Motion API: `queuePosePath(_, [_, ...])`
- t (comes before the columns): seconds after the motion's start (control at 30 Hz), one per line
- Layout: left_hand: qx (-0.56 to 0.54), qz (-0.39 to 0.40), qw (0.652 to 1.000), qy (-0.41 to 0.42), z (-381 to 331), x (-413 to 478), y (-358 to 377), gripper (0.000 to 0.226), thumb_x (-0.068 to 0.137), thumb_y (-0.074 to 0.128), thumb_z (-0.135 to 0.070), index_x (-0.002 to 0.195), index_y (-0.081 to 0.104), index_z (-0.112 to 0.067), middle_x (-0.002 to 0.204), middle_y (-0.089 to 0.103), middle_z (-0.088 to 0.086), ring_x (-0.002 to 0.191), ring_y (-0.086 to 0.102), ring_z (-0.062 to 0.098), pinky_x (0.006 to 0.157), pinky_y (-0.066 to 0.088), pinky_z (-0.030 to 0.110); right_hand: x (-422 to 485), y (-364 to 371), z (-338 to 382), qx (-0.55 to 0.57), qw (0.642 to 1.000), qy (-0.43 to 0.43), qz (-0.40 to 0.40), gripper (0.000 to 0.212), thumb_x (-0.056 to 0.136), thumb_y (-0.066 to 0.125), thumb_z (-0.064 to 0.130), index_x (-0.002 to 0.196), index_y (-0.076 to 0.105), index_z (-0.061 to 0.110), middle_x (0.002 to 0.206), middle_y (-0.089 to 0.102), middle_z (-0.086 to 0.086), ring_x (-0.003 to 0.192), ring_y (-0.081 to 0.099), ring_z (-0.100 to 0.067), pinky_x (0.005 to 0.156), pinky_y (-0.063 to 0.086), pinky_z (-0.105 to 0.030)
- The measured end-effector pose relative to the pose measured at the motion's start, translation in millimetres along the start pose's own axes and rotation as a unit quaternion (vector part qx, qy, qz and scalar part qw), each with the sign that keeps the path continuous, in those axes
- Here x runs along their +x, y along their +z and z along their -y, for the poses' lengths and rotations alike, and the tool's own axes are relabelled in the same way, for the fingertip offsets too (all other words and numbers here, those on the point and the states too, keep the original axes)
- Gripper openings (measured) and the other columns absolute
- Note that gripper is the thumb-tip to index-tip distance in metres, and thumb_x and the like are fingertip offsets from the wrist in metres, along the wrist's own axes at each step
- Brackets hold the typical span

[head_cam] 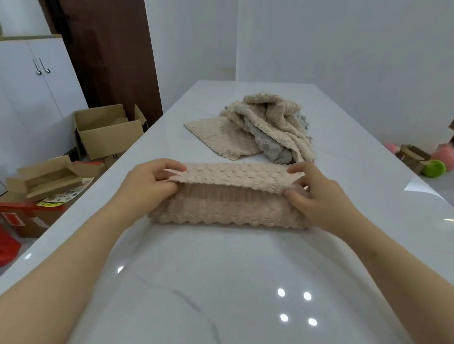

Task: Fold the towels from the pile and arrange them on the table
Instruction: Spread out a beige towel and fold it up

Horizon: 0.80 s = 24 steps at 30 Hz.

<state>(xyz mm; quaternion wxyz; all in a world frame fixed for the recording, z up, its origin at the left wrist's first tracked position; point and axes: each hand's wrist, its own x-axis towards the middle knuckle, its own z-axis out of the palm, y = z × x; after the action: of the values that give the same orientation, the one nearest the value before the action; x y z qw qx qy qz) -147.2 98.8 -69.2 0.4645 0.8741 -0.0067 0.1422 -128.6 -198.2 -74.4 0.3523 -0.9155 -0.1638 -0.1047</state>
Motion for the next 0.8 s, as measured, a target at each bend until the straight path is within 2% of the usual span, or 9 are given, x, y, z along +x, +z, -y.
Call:
queuePosePath(0.1, [-0.067, -0.027, 0.994, -0.085, 13, 17, 12, 0.030, 0.077, 0.069, -0.010, 0.091, 0.064, -0.036, 0.085, 0.071, -0.001, 0.076, 0.063, 0.014, 0.070, 0.047, 0.025, 12, 0, -12, 0.047, 0.996, 0.078, 0.019, 0.043, 0.082, 0.060, 0.046, 0.119, 0.042, 0.035, 0.095, 0.055, 0.010, 0.074, 0.055, 0.001, 0.058, 0.040, -0.017])
queuePosePath(0.23, [-0.016, -0.082, 0.992, -0.090, 35, 20, 24, 0.039, 0.070, 0.077, -0.020, 0.103, 0.061, -0.030, 0.088, 0.066, -0.011, 0.079, 0.061, 0.010, 0.075, 0.046, 0.027, 8, 13, -27, 0.037, 0.992, 0.106, 0.058, 0.064, 0.068, 0.073, 0.048, 0.123, 0.042, 0.040, 0.090, 0.050, 0.019, 0.078, 0.049, 0.005, 0.063, 0.033, -0.010])
queuePosePath(0.33, [0.080, -0.069, 0.991, -0.079, 38, 26, 28, 0.038, 0.070, 0.077, -0.028, 0.104, 0.061, -0.031, 0.095, 0.059, -0.012, 0.088, 0.052, 0.011, 0.077, 0.037, 0.026, 22, 17, -29, -0.011, 0.991, 0.125, 0.053, 0.049, 0.077, 0.068, 0.039, 0.121, 0.047, 0.031, 0.085, 0.053, 0.013, 0.080, 0.051, -0.008, 0.066, 0.036, -0.022])
queuePosePath(0.4, [0.077, -0.056, 0.991, -0.096, 35, 32, 28, 0.029, 0.075, 0.072, -0.029, 0.103, 0.063, -0.029, 0.098, 0.059, -0.009, 0.092, 0.052, 0.013, 0.077, 0.037, 0.025, 33, 17, -29, -0.028, 0.989, 0.140, 0.033, 0.019, 0.083, 0.063, 0.035, 0.092, 0.052, 0.022, 0.080, 0.054, 0.006, 0.081, 0.051, -0.016, 0.062, 0.036, -0.028])
queuePosePath(0.47, [0.043, -0.037, 0.992, -0.109, 34, 33, 24, 0.016, 0.082, 0.066, -0.026, 0.098, 0.065, -0.028, 0.093, 0.064, -0.010, 0.088, 0.059, 0.011, 0.071, 0.041, 0.021, 36, 14, -31, -0.029, 0.989, 0.139, 0.030, 0.028, 0.083, 0.063, 0.031, 0.067, 0.046, 0.015, 0.066, 0.053, 0.002, 0.069, 0.051, -0.018, 0.054, 0.034, -0.029])
queuePosePath(0.53, [0.009, 0.003, 0.993, -0.121, 35, 30, 17, 0.007, 0.086, 0.063, -0.023, 0.087, 0.067, -0.029, 0.083, 0.068, -0.012, 0.074, 0.063, 0.000, 0.057, 0.043, 0.012, 33, 6, -34, 0.006, 0.987, 0.144, 0.067, 0.035, 0.080, 0.066, 0.029, 0.057, 0.045, 0.015, 0.051, 0.053, 0.008, 0.052, 0.050, -0.006, 0.046, 0.034, -0.023])
queuePosePath(0.6, [-0.025, 0.058, 0.988, -0.140, 36, 25, 7, 0.010, 0.085, 0.065, -0.019, 0.083, 0.070, -0.027, 0.073, 0.072, -0.006, 0.066, 0.066, 0.001, 0.049, 0.046, 0.010, 27, -4, -37, 0.056, 0.976, 0.165, 0.128, 0.032, 0.077, 0.071, 0.029, 0.056, 0.052, 0.015, 0.042, 0.053, 0.013, 0.040, 0.049, 0.002, 0.039, 0.035, -0.013])
queuePosePath(0.67, [-0.054, 0.098, 0.983, -0.145, 35, 20, -1, 0.011, 0.083, 0.066, -0.016, 0.084, 0.071, -0.026, 0.075, 0.073, -0.008, 0.069, 0.068, 0.003, 0.049, 0.047, 0.010, 23, -11, -38, 0.093, 0.961, 0.188, 0.178, 0.030, 0.075, 0.074, 0.031, 0.065, 0.058, 0.007, 0.046, 0.054, 0.009, 0.040, 0.050, -0.001, 0.038, 0.038, -0.016])
queuePosePath(0.8, [-0.080, 0.045, 0.992, -0.091, 29, 23, 0, 0.015, 0.083, 0.065, -0.011, 0.086, 0.071, -0.025, 0.076, 0.072, -0.016, 0.069, 0.066, -0.004, 0.049, 0.046, 0.007, 24, -16, -33, 0.123, 0.965, 0.175, 0.150, 0.027, 0.078, 0.071, 0.030, 0.075, 0.063, 0.004, 0.057, 0.057, 0.002, 0.049, 0.053, -0.006, 0.043, 0.042, -0.018])
